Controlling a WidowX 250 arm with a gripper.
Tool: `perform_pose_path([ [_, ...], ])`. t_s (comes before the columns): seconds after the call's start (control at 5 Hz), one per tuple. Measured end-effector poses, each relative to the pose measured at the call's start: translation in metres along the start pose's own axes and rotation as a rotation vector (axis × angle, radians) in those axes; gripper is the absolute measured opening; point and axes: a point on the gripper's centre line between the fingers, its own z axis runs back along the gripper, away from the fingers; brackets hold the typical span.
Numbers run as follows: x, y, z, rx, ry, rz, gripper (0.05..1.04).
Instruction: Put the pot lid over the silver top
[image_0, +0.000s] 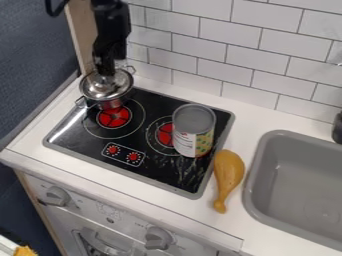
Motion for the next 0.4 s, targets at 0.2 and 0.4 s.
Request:
perform_pose_path([
  [0.2,0.006,-0.006,0.023,0.053,0.028,-0.015,1.001],
  [0.4,0.019,-0.011,0.023,0.042,0.039,-0.036,1.001],
])
